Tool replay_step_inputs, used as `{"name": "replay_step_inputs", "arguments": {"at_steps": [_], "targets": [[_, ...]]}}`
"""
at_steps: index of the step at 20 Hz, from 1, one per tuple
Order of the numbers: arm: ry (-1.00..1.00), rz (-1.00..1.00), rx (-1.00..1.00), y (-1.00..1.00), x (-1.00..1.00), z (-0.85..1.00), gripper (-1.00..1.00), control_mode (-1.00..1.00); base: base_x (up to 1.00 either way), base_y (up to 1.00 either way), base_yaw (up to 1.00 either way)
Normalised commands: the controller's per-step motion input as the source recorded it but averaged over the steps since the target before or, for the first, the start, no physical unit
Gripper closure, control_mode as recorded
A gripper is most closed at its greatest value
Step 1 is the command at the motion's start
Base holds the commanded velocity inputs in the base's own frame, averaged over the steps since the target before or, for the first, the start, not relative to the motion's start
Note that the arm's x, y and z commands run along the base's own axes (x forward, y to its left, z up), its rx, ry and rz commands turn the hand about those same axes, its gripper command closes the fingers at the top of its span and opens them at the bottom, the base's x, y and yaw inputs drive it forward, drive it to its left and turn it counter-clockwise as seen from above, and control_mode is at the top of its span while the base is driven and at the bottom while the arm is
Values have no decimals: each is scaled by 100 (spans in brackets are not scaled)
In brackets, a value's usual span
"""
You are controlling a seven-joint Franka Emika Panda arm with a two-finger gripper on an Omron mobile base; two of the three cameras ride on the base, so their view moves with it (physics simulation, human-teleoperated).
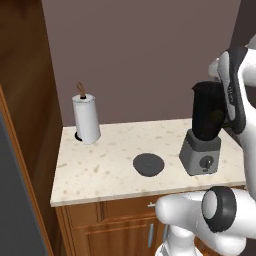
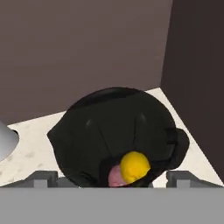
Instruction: Grab the lemon and onion from the fridge, place them in the blender, close the lid, and turn on the blender to create a marinade.
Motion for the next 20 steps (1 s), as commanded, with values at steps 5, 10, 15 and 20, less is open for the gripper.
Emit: {"name": "replay_step_inputs", "arguments": {"at_steps": [5,10,15,20], "targets": [[-8,0,0,80,-100,2,-100,-100,0,0,0],[1,0,0,99,-87,-10,-100,-100,0,0,0],[15,0,0,99,-52,-30,-100,-100,0,0,0],[29,0,0,60,0,-65,-100,-100,0,0,0]]}}
